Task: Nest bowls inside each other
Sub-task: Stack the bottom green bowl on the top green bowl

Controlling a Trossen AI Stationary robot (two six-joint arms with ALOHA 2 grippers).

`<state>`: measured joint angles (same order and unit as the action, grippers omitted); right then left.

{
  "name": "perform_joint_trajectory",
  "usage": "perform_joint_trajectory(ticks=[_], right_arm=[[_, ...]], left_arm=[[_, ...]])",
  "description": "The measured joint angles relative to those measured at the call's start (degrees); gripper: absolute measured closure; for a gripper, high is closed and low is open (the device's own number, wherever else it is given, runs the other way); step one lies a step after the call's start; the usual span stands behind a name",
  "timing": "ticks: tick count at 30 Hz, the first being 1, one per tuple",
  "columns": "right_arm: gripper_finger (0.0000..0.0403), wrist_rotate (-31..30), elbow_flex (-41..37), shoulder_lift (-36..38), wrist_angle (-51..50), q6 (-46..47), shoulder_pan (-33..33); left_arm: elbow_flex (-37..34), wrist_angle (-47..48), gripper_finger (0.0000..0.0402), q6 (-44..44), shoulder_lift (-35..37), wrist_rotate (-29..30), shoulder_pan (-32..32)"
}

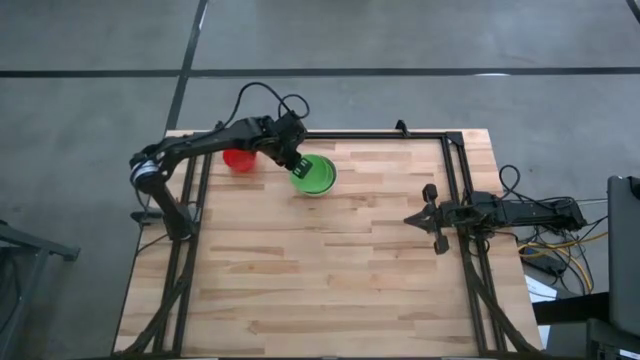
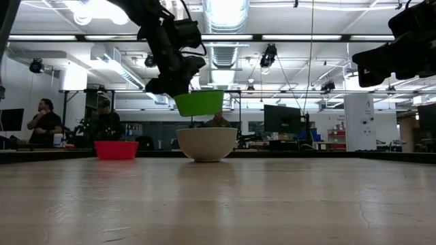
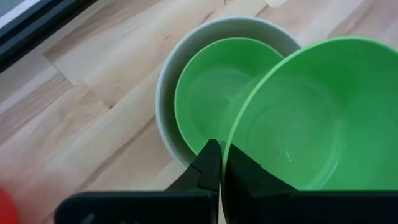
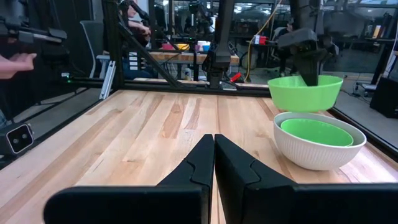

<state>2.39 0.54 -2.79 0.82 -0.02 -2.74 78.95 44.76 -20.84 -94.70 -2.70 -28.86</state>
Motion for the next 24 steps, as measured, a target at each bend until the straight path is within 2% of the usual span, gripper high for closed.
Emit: perform_joint_trajectory(ticks=[24], right_arm=[[0.0394,0.0,0.0,0.0,0.0,0.0,0.0]], left_arm=[[0.6,-4.3,0.0396,-1.1,-3.9,1.0,-1.9]])
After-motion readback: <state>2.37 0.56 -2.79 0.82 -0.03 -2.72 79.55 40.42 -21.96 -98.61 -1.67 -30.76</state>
